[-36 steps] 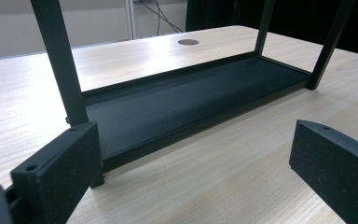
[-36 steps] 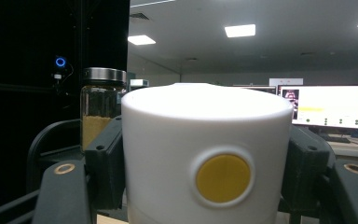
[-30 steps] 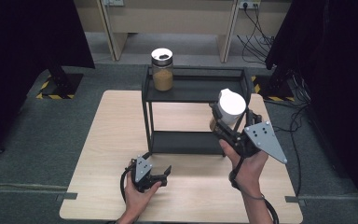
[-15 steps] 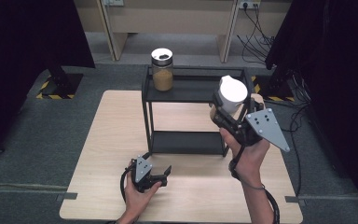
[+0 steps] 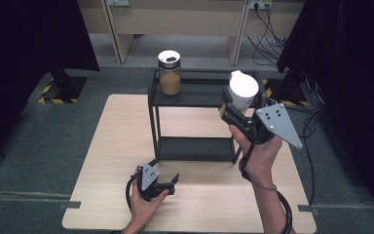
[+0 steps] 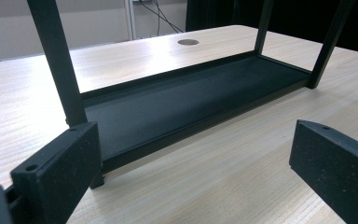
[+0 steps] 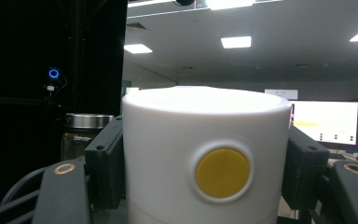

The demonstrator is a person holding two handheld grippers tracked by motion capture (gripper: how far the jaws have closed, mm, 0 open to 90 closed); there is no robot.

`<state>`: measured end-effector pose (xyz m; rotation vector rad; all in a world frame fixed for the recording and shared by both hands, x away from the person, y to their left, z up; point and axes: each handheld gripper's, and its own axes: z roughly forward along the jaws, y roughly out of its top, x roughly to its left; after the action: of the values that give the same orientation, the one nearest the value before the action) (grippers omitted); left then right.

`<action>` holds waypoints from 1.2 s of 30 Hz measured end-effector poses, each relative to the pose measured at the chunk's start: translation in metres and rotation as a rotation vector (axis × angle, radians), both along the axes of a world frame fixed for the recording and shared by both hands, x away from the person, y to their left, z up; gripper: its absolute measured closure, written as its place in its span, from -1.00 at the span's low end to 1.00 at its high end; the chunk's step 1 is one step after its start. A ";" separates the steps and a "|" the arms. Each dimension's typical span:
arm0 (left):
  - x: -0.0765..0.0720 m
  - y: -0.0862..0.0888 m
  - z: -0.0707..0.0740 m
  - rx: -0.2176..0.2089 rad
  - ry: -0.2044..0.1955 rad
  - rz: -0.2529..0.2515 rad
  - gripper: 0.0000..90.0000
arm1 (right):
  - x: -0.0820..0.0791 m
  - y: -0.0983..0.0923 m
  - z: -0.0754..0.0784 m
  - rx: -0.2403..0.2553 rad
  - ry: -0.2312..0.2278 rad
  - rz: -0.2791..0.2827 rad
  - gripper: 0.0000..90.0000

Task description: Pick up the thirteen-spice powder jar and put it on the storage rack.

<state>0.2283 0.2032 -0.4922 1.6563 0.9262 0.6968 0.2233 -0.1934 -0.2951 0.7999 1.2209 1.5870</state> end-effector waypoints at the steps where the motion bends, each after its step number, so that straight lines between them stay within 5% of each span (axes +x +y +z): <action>1: 0.000 0.000 0.000 -0.001 0.001 0.000 -0.96 | 0.002 0.001 0.002 0.001 0.002 0.000 -0.31; 20: 0.001 0.000 0.000 -0.002 0.004 -0.002 -0.96 | 0.044 0.017 0.037 0.006 0.063 -0.031 -0.31; 36: 0.001 0.001 0.000 0.000 0.003 -0.005 -0.96 | 0.076 0.031 0.042 -0.007 0.143 -0.074 -0.31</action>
<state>0.2291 0.2038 -0.4919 1.6599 0.9237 0.6906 0.2992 -0.1623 -0.2530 0.9565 1.2829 1.4856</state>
